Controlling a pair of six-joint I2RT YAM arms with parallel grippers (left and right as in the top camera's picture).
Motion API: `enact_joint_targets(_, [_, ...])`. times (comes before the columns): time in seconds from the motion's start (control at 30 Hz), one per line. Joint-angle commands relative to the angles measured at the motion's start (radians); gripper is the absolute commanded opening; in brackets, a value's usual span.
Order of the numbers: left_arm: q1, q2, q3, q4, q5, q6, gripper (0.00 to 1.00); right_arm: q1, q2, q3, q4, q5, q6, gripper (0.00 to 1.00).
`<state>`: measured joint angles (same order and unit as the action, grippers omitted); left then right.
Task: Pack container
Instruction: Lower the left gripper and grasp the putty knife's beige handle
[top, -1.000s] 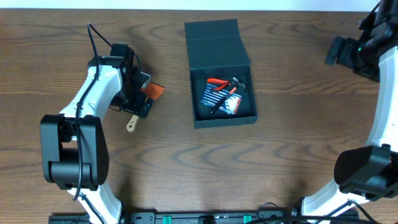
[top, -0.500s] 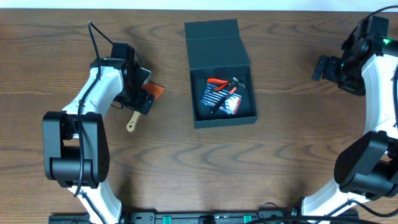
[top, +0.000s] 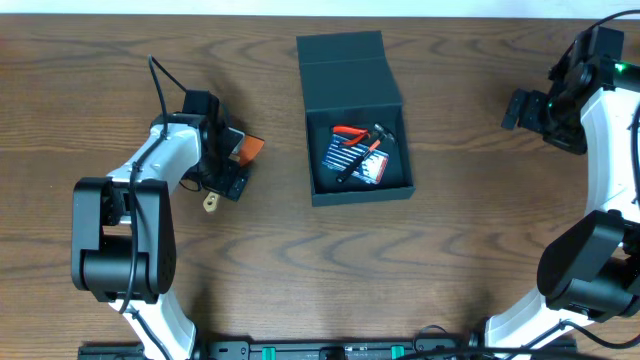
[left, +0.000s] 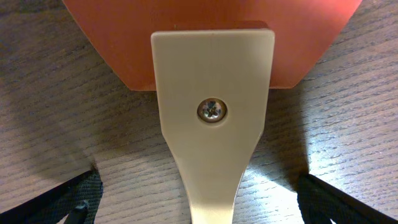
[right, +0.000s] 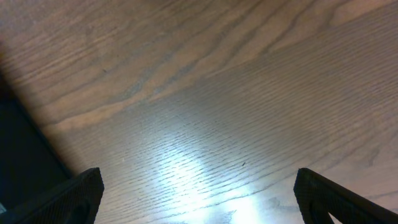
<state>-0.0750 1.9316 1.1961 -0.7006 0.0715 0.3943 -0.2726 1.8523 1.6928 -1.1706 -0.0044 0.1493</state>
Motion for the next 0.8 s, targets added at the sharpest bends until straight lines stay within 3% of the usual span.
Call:
enact_joint_targets(0.0, [-0.003, 0.016, -0.032, 0.002, -0.009, 0.012, 0.99, -0.005, 0.006, -0.005, -0.004, 0.001, 0.002, 0.99])
enact_joint_targets(0.3, [-0.003, 0.016, -0.032, -0.024, -0.02, -0.014, 0.99, -0.006, 0.006, -0.005, -0.019, 0.001, -0.008, 0.99])
enact_joint_targets(0.4, [-0.003, 0.016, -0.032, -0.042, -0.019, -0.014, 0.91, -0.005, 0.006, -0.005, -0.019, 0.001, -0.008, 0.99])
enact_joint_targets(0.47, [-0.003, 0.016, -0.032, -0.051, -0.019, -0.014, 0.92, -0.005, 0.006, -0.005, -0.019, 0.001, -0.009, 0.99])
enact_joint_targets(0.7, [-0.003, 0.016, -0.032, -0.068, -0.019, -0.014, 0.7, -0.005, 0.006, -0.005, -0.019, 0.001, -0.016, 0.99])
enact_joint_targets(0.77, [-0.003, 0.016, -0.032, -0.068, -0.019, -0.014, 0.68, -0.005, 0.006, -0.005, -0.02, 0.001, -0.016, 0.99])
